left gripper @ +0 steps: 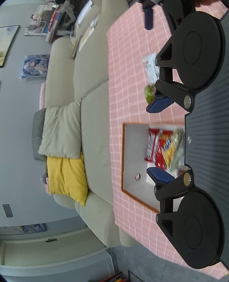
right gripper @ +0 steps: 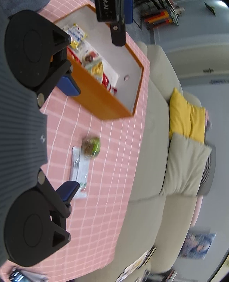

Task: Organize snacks
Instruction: 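Move both open tools from the box toward the green cake and white packet, then grasp the green-wrapped cake with the left tool while the right tool grasps the white packet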

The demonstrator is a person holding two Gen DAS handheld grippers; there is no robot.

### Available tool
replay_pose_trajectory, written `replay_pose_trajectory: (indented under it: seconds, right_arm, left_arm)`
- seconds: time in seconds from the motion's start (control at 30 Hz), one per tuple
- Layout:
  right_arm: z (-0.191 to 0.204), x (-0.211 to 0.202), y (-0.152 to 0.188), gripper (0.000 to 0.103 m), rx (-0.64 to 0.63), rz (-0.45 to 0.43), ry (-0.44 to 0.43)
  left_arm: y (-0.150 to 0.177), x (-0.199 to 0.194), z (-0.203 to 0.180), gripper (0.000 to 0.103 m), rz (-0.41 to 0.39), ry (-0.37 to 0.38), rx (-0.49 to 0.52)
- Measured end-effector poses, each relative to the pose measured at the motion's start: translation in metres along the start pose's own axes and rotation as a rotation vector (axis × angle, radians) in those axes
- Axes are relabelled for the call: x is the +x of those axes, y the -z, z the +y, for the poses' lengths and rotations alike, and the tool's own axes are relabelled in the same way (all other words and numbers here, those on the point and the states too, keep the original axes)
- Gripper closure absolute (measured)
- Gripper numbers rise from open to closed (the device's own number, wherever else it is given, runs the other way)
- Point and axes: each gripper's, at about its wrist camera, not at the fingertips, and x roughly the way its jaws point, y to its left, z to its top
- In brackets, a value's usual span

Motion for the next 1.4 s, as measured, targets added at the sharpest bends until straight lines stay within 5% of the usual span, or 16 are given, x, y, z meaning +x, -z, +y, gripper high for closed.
replay_pose_trajectory:
  seconds: [0.43,0.83,1.4]
  right_arm:
    - [-0.06,0.001,0.045,0.004,0.095,0.031,0.095]
    - [-0.085,0.03,0.07,0.004,0.048,0.06,0.121]
    - [-0.108,0.114,0.038,0.011,-0.086,0.108,0.047]
  left_arm:
    - [0.011,0.029,-0.052,0.018,0.022,0.177,-0.074]
    - [0.03,0.064,-0.082,0.018,0.113,0.175,0.026]
    - [0.02,0.139,-0.098,0.024,0.231,0.134,0.095]
